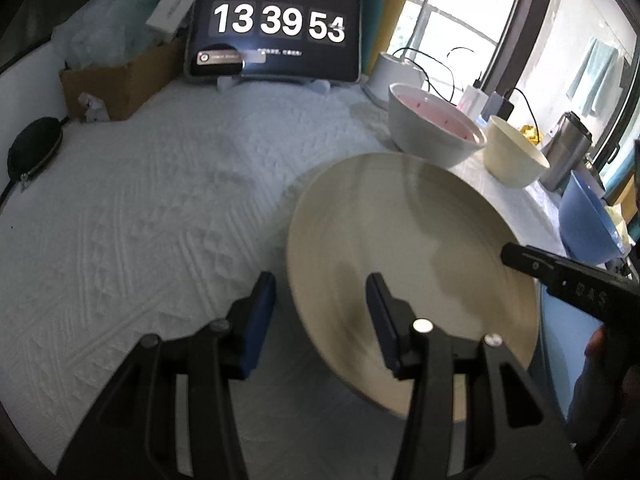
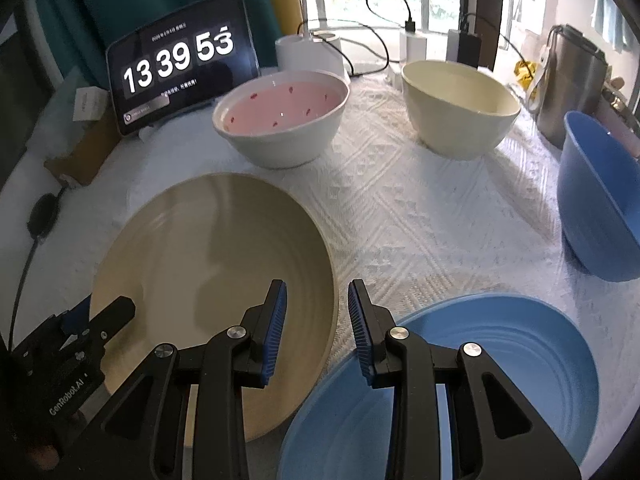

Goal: Organize plates and bowls

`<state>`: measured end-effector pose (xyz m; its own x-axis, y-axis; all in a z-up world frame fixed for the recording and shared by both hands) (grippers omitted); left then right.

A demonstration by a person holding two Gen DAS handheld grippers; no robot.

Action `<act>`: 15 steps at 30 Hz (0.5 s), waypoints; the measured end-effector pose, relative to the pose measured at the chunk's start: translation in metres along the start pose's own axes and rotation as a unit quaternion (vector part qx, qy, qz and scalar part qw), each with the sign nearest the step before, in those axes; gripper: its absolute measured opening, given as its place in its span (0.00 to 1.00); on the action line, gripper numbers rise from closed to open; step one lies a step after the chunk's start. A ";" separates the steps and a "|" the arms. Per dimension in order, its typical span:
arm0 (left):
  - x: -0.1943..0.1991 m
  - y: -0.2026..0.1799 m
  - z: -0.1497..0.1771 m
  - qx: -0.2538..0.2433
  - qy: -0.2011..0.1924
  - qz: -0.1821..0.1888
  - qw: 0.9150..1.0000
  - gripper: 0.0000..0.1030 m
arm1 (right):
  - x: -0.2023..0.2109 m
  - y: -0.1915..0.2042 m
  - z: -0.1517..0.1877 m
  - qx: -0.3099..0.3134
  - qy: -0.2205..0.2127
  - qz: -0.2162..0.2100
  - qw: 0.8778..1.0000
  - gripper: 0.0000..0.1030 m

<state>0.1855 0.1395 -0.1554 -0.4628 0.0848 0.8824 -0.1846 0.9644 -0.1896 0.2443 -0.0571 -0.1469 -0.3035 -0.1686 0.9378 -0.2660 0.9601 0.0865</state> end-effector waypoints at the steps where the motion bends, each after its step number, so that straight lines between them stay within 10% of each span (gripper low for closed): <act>1: -0.001 -0.001 0.000 -0.003 0.000 -0.002 1.000 0.47 | -0.002 0.000 -0.001 -0.001 0.005 -0.002 1.000 0.33; 15: 0.002 -0.009 0.003 -0.020 -0.006 -0.005 1.000 0.46 | -0.009 0.006 -0.002 0.026 0.014 -0.005 1.000 0.31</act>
<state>0.1841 0.1304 -0.1534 -0.4715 0.0733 0.8788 -0.1536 0.9745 -0.1636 0.2472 -0.0499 -0.1545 -0.2752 -0.1704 0.9462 -0.3159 0.9456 0.0784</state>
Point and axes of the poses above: each gripper's, at about its wrist camera, not at the fingertips, and x roughly against the way its jaws point, y to its left, z to its underside, the point moved 2 cm from there along -x, roughly the way its jaws point, and after that the axes turned 13 degrees about y, right-handed, at the moved point
